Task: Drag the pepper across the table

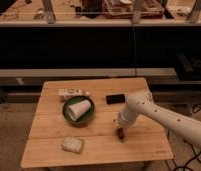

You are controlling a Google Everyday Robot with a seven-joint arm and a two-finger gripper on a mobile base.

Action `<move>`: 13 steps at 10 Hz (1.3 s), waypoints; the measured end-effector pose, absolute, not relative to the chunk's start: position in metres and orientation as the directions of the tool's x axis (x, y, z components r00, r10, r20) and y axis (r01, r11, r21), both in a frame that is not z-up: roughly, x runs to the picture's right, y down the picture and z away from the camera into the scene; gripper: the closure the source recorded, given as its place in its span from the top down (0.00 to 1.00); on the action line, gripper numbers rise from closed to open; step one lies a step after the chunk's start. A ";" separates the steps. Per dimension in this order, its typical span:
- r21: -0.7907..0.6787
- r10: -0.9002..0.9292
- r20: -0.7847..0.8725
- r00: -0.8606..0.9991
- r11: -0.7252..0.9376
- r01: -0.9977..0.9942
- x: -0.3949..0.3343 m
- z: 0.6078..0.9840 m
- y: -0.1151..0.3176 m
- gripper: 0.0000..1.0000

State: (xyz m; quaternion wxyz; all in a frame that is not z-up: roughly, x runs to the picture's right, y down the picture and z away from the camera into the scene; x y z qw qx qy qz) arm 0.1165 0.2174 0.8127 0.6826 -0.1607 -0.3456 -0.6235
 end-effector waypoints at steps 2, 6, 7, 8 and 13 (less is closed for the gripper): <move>0.200 -0.744 0.669 -0.005 0.174 0.964 0.125 0.810 0.219 0.00; 0.158 -0.749 0.661 0.050 0.204 0.966 0.154 0.803 0.226 0.00; 0.144 -0.751 0.657 0.068 0.214 0.966 0.165 0.801 0.227 0.00; 0.115 -0.752 0.651 0.102 0.231 0.966 0.180 0.796 0.232 0.00; 0.052 -0.749 0.638 0.182 0.277 0.959 0.205 0.795 0.250 0.00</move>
